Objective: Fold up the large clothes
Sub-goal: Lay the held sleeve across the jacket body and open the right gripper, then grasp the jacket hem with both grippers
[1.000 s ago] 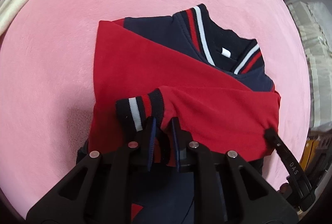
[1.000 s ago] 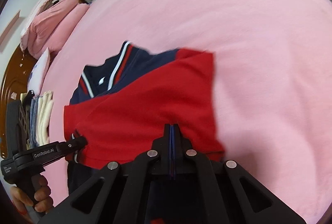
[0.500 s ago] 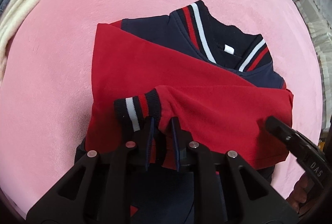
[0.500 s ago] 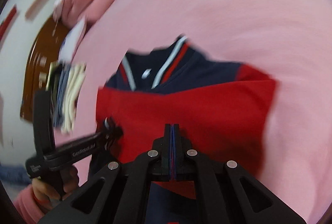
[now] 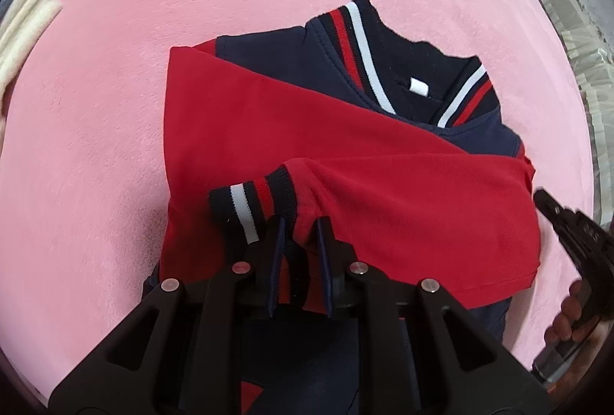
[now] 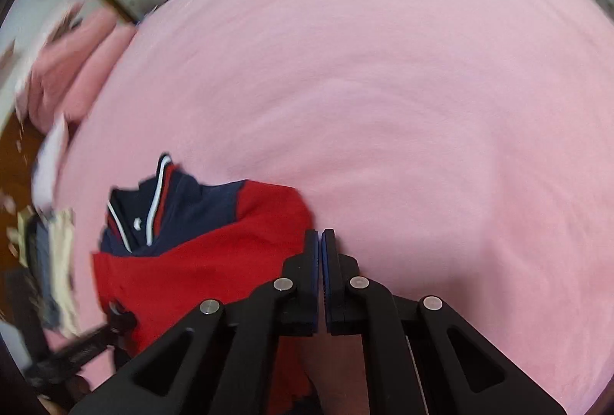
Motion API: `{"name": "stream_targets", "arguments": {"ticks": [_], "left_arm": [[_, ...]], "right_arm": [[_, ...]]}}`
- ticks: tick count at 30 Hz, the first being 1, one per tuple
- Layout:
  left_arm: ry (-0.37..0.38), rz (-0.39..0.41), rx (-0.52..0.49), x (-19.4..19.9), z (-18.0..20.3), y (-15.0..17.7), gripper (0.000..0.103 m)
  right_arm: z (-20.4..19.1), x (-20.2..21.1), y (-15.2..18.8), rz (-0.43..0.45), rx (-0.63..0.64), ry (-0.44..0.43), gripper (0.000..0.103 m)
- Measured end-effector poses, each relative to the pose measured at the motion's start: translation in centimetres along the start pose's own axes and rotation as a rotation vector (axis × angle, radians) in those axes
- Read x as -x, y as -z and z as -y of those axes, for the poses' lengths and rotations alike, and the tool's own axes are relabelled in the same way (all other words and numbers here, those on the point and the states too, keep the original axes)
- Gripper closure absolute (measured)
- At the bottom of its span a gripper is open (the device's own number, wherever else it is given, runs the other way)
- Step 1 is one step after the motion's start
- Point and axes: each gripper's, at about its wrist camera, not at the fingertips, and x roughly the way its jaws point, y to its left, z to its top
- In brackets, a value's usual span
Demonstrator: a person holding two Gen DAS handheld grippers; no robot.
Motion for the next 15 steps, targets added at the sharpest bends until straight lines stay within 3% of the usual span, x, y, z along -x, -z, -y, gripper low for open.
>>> {"name": "stream_targets", "arguments": {"ticks": [3, 6, 7, 9, 10, 13, 15], "left_arm": [[0.011, 0.022, 0.039, 0.9, -0.4, 0.3, 0.088], [-0.008, 0.006, 0.068, 1.8, -0.3, 0.5, 0.085], [-0.017, 0.003, 0.066, 2.2, 0.0, 0.6, 0.082], [-0.016, 0.006, 0.050, 3.2, 0.7, 1.2, 0.053], [-0.011, 0.011, 0.038, 3.9, 0.9, 1.7, 0.048], [0.007, 0.024, -0.003, 5.6, 1.4, 3.1, 0.044], [-0.009, 0.011, -0.038, 6.4, 1.4, 4.2, 0.043]], "right_arm": [[1.1, 2.2, 0.6, 0.019, -0.006, -0.003, 0.100], [0.7, 4.1, 1.6, 0.034, 0.025, 0.011, 0.093], [0.8, 4.9, 2.1, 0.031, 0.013, 0.001, 0.087], [0.8, 5.6, 3.0, 0.017, -0.026, -0.034, 0.076], [0.9, 5.9, 3.5, 0.005, -0.044, -0.045, 0.069], [0.1, 6.5, 5.3, -0.028, -0.058, -0.037, 0.063], [-1.1, 6.6, 6.5, -0.056, -0.067, -0.019, 0.050]]}}
